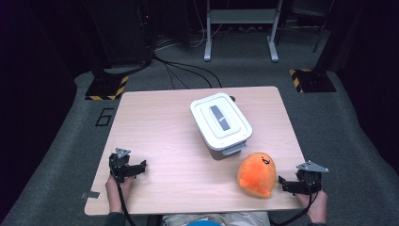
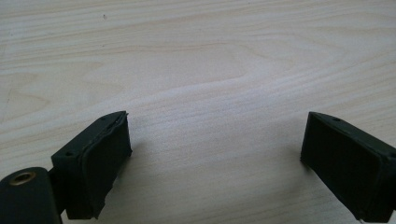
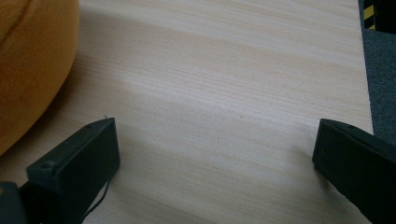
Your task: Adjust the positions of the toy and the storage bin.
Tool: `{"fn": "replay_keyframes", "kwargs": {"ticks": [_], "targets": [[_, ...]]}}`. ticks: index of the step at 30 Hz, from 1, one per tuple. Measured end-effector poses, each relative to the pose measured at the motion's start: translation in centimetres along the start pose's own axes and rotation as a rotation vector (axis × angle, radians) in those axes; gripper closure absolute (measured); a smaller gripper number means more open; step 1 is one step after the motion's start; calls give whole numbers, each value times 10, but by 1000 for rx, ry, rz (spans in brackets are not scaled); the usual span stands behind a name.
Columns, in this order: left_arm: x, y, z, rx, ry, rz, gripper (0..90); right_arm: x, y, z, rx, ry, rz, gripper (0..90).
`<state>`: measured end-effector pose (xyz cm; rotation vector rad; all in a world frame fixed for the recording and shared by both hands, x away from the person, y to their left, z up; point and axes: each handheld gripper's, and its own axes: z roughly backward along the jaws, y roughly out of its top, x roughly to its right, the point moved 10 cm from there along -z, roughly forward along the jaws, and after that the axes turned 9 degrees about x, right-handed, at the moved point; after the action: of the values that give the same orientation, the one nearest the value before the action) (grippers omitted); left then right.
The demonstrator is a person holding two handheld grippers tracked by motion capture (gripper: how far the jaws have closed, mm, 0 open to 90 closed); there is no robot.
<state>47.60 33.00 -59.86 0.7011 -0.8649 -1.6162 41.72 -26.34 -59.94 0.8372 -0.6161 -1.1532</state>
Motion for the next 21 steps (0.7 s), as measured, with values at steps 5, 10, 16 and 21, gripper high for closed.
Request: {"fn": "replay_keyframes", "kwargs": {"ticks": [5, 10, 16, 21], "targets": [[0, 0, 0, 0, 0, 0, 80, 0, 0, 0, -3, -1, -3, 0], [0, 0, 0, 0, 1, 1, 81, 0, 0, 0, -17, -2, -2, 0], [0, 1, -1, 4, 1, 1, 81, 1, 1, 2, -45, 1, -26, 0], [0, 1, -1, 1, -2, 0, 81, 2, 11, 8, -39, 12, -73, 0]]}}
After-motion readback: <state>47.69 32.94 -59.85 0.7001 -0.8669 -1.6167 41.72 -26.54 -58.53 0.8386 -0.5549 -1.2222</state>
